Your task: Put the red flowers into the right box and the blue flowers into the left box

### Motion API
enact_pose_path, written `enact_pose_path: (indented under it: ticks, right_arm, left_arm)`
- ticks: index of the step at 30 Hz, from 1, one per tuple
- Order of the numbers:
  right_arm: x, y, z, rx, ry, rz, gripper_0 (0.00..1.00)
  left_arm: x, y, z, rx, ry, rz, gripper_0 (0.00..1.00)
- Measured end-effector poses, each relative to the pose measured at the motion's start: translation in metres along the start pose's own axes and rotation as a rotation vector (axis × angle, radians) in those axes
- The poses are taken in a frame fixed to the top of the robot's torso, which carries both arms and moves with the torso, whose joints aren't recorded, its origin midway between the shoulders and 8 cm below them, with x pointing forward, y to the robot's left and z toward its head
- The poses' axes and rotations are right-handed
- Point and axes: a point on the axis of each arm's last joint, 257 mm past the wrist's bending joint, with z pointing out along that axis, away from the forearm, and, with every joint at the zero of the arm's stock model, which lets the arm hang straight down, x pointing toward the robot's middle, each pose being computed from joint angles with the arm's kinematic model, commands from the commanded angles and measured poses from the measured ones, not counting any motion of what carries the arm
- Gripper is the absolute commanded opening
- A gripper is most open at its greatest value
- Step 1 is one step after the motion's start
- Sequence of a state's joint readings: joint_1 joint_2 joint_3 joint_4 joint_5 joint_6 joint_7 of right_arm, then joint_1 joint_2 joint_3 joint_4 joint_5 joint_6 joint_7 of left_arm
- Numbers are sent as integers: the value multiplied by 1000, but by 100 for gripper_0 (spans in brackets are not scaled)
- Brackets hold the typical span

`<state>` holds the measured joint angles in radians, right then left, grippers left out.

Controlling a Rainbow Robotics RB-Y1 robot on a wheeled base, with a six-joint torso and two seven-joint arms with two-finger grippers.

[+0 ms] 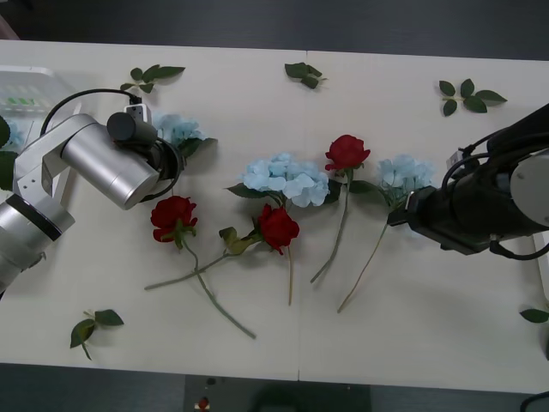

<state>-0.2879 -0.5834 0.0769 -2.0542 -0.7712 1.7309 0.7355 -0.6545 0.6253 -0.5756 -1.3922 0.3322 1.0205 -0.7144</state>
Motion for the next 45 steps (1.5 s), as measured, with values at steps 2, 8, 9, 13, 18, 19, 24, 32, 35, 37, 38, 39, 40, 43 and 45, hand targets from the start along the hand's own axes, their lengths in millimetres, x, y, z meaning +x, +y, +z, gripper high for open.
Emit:
enact_pose_path:
  ticks: [2,8,9,13,18,19,24,32,35,37,38,39,40,43,45]
  right_arm:
    - [4,1,7,21,-4,-9,97]
    - [16,10,30,49,-14,-62,97]
    - [16,10,35,55,-19,-66,97]
    - [13,3,54,95,-45,-81,97]
    - [8,-4,77,127,-51,-76,97]
    - [7,-3,80,124,-51,-68,97]
    - [3,3,96,114,-61,-40,97]
    - [5,2,112,138,-65,-67,97]
    - [4,2,112,140,-65,-66,97]
    - [4,2,112,140,-65,-66,97]
    - [4,2,112,140,-65,-66,97]
    - [4,2,112,140,-65,-66,97]
    - [4,2,113,140,-65,-66,96]
    - [1,4,115,127,-77,-63,55]
    - [0,3,117,125,-80,-59,9]
  left_arm:
    - [-2,3,4,-6,-17,5,100]
    - [3,2,17,-2,-26,-2,99]
    - [3,3,18,-6,-28,1,96]
    - [4,3,20,-18,-34,22,69]
    - [17,-1,22,-21,-22,63,41]
    - [18,-2,22,-21,-21,67,39]
    - [19,-2,23,-21,-20,69,17]
    - [19,-2,23,-21,-20,69,0]
    - [16,0,22,-30,-30,79,0]
    - [14,1,22,-35,-37,85,0]
    - [14,2,22,-35,-37,84,0]
    - [13,2,22,-35,-39,81,0]
    - [10,3,22,-35,-42,75,0]
    - [-3,9,18,-39,-55,38,0]
    - [-11,14,11,-54,-54,12,0]
